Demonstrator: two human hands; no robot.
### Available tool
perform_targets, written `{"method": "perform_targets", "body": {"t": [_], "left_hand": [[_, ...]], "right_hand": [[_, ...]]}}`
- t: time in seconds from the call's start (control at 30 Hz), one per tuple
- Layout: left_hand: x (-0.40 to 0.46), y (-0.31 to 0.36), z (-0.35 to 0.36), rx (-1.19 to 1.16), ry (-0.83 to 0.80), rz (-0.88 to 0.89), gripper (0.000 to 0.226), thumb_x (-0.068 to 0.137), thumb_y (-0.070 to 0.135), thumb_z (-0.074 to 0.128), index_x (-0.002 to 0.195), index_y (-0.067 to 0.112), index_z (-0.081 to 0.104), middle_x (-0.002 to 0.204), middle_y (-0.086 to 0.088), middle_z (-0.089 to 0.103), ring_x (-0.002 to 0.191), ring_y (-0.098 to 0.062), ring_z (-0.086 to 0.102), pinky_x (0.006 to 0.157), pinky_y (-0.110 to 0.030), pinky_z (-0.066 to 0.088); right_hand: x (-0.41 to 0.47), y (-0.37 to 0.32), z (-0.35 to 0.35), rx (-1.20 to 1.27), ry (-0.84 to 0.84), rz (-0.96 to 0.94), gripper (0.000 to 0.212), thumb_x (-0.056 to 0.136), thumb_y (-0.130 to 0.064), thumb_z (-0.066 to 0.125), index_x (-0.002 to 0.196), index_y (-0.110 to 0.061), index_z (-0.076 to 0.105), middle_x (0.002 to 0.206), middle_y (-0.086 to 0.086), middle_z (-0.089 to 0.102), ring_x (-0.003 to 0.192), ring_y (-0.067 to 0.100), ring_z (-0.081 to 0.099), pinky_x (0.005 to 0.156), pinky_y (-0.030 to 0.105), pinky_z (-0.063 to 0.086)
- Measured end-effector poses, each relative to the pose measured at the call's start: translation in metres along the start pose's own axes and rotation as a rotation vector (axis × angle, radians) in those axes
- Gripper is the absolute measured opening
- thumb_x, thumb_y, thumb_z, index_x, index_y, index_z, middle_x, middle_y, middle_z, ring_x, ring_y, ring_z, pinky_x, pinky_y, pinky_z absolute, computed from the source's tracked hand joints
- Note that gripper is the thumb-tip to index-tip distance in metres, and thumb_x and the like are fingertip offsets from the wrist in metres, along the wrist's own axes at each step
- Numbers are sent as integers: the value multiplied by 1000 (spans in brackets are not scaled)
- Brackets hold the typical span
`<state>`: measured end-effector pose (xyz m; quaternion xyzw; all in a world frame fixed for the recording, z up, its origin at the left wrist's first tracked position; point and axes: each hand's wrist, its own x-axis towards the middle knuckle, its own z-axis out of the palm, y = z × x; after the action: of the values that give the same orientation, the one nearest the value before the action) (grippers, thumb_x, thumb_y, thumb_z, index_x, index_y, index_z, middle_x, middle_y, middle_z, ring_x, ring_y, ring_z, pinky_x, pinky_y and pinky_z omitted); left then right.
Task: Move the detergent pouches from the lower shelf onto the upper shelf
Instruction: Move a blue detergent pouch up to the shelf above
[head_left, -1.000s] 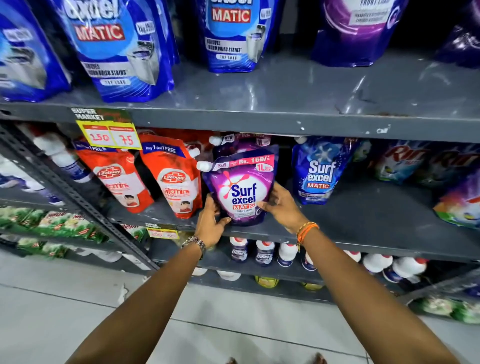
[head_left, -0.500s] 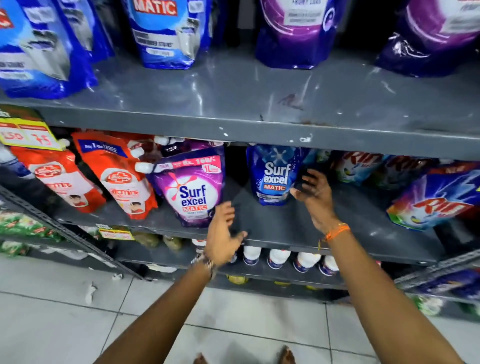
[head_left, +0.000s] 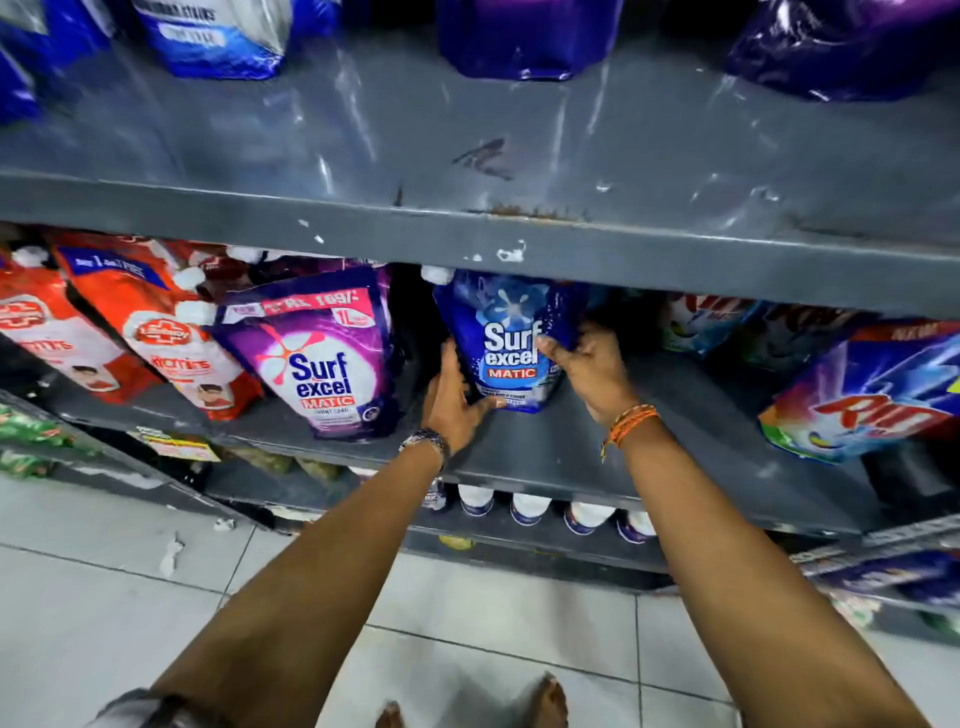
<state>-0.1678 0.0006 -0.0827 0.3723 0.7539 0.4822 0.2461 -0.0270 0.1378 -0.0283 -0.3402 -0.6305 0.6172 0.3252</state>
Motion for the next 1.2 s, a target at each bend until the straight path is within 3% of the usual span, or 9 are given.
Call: {"method": "perform_targets", "body": {"t": [0.13,0.27,0.43,0.53,0.67,0.73,0.83,1.03,1.2], "left_hand": [[-11,-2,-6,45,4,7,96,73,12,83,148,22,24,125,-2,71,103,-22,73,88,-49,62],[-41,-2,-16,14,-92,94,96,70,22,84,146,24,26,137,-3,63,123,-22,65,98,-53,57],[-104,0,-48,-94,-238,88,110,63,26,91,149,29,23,137,14,61,128,-18,63,97,-56,58],[-143,11,-72,-132,-312,129,109,63,39,92,150,30,27,139,25,58,130,-8,61,100,-50,57],[-181,33,-115,-113,-324,230,103,69,36,90,146,45,22,138,46,46,127,21,48,108,-22,49],[-183,47,-139,-80,-267,266,115,68,37,91,153,40,14,145,42,32,130,29,35,117,-23,39],[-178,86,-182,-128,-200,334,121,60,47,92,151,54,13,144,38,43,137,7,46,114,-37,46],[-151,173,-261,-206,-118,504,116,57,21,92,139,66,24,130,8,63,122,-14,66,102,-50,55],[-105,220,-312,-163,-95,556,120,59,20,92,144,62,19,149,7,53,136,-17,55,113,-54,44]], "right_hand": [[-24,-6,7,24,37,-19,29,84,3,71,112,-2,67,86,-13,79,80,3,74,72,21,59],[-70,-12,14,55,152,28,31,85,2,70,115,2,65,103,7,74,77,2,73,74,27,59],[-154,-28,31,125,226,86,23,87,0,69,110,-1,64,97,-1,74,77,4,76,62,19,59],[-198,-43,45,133,279,76,17,87,-2,69,104,-7,67,92,-6,78,85,15,78,65,26,62],[-239,-87,69,98,250,7,13,88,-5,69,100,-11,71,93,0,81,87,22,78,71,42,64],[-245,-120,80,89,228,-68,16,87,-4,69,102,-9,72,95,1,81,87,22,78,70,41,64],[-243,-176,96,120,222,-201,18,84,-1,71,100,-8,74,95,2,81,87,20,78,69,31,63],[-204,-274,131,209,181,-427,18,83,4,70,94,-9,75,90,0,81,80,15,76,69,30,62],[-151,-331,161,184,161,-511,20,83,3,72,103,2,71,79,-8,79,72,7,75,64,25,59]]}}
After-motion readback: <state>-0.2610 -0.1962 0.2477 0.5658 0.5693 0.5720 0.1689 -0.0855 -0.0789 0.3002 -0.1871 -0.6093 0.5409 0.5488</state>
